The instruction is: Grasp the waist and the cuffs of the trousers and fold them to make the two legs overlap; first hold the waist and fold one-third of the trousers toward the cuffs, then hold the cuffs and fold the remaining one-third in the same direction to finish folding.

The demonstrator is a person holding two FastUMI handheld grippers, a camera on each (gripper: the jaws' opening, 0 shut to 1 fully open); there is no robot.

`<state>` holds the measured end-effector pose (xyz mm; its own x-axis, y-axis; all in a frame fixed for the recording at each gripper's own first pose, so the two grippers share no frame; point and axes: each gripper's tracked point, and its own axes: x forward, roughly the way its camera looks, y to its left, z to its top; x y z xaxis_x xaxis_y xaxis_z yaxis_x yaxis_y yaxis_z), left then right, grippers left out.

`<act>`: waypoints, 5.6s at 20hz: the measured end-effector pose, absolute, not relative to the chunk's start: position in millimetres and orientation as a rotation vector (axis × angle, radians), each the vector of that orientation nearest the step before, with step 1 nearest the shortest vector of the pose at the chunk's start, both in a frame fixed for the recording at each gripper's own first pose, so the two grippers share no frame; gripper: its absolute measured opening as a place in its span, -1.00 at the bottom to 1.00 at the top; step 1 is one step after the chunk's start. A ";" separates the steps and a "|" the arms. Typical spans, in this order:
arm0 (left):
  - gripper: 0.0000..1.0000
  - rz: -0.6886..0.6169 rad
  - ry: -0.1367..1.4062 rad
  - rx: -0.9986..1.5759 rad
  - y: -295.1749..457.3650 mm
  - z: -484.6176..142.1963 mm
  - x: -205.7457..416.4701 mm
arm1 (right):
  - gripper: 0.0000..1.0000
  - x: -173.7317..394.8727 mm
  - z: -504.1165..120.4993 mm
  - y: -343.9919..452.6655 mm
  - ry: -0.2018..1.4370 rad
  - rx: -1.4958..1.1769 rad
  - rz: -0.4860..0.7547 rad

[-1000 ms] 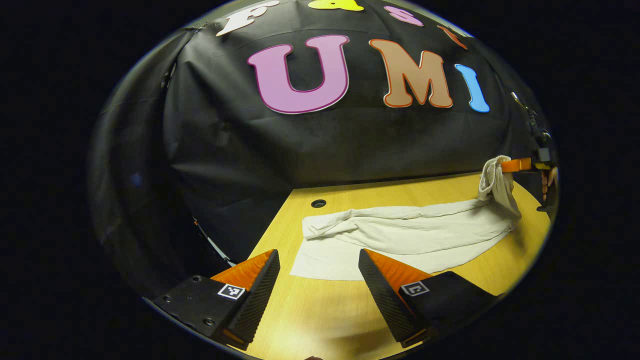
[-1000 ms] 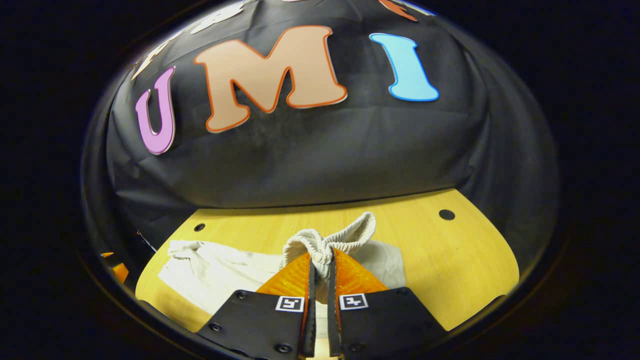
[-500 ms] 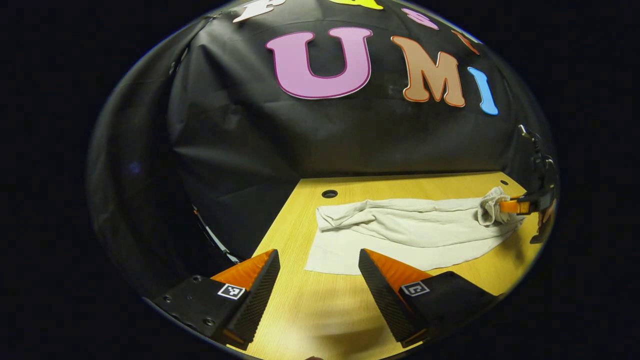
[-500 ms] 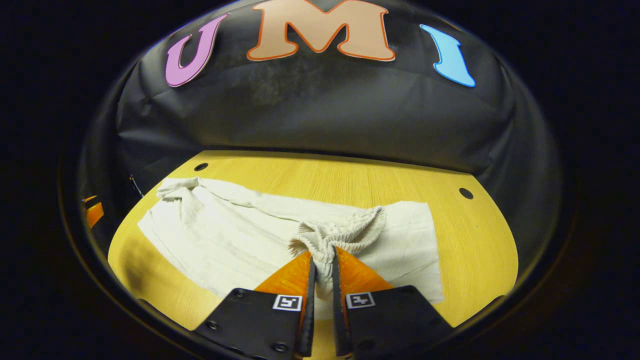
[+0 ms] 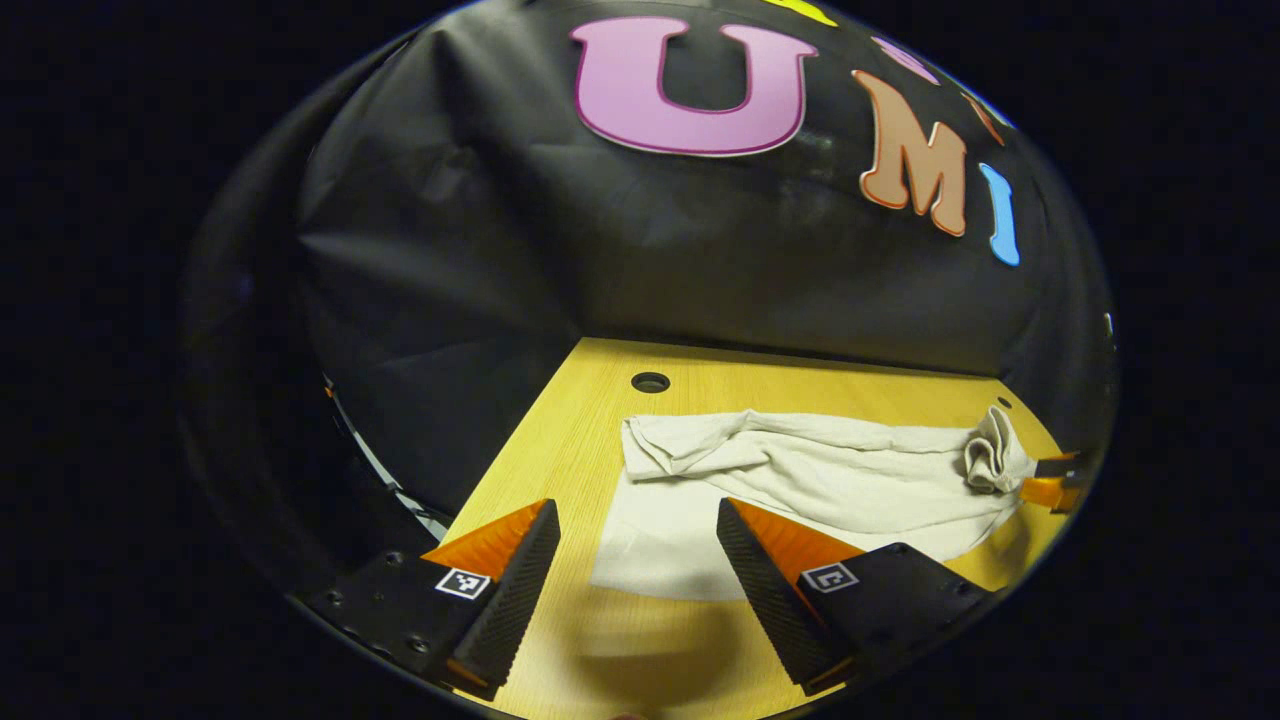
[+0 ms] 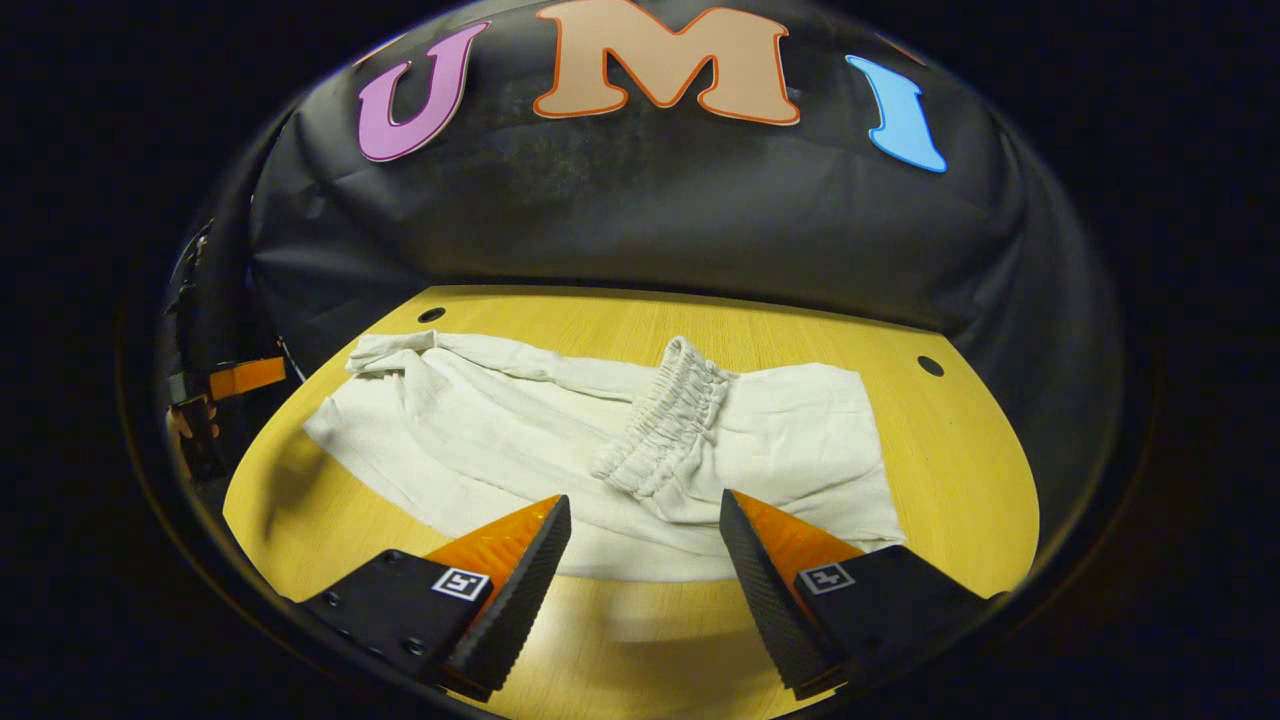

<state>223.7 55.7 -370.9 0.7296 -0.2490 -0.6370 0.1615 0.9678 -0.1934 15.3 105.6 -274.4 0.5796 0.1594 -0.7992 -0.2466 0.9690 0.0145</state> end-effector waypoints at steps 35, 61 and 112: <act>-1.00 -0.301 0.871 -0.102 -30.1 -429.9 302.9 | 0.96 -24.9 -237.1 -14.4 0.908 -0.084 0.051; -1.00 -0.698 0.635 -0.111 -361.3 -213.4 248.1 | 0.95 -5.8 -219.9 -143.9 0.842 0.056 0.042; 0.89 -0.129 0.124 -0.024 -82.5 -49.3 133.0 | 0.94 63.3 59.1 22.0 0.128 0.071 0.199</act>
